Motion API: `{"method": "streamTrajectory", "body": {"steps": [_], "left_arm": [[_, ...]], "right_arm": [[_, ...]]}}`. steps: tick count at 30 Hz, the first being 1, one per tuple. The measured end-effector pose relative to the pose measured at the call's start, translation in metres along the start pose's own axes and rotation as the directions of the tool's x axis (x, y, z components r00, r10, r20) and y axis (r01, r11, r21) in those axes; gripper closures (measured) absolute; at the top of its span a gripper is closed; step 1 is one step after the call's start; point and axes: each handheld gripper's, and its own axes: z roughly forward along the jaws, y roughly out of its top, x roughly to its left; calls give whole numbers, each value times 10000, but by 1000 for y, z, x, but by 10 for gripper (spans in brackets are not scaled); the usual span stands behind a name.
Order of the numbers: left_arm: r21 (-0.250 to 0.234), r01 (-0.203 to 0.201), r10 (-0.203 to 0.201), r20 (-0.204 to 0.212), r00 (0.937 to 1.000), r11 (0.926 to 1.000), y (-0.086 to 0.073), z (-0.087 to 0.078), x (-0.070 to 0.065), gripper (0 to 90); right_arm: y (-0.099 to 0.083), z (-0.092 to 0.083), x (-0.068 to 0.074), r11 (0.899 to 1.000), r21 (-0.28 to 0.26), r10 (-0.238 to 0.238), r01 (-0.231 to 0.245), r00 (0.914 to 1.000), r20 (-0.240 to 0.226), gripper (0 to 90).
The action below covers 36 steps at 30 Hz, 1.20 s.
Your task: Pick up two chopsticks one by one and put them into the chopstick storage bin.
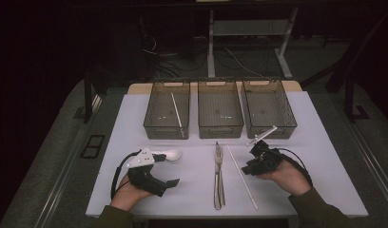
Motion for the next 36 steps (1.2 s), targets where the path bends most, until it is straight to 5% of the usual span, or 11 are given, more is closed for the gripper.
{"method": "streamTrajectory", "body": {"steps": [15,36], "left_arm": [[12,9,-9,4,10000,10000,0,0,0,0],[9,0,0,16,10000,10000,0,0,0,0]], "right_arm": [[0,18,11,9969,751,-218,242,9992,-321,662],[4,24,16,9911,1227,-532,507,9984,171,720]]}}
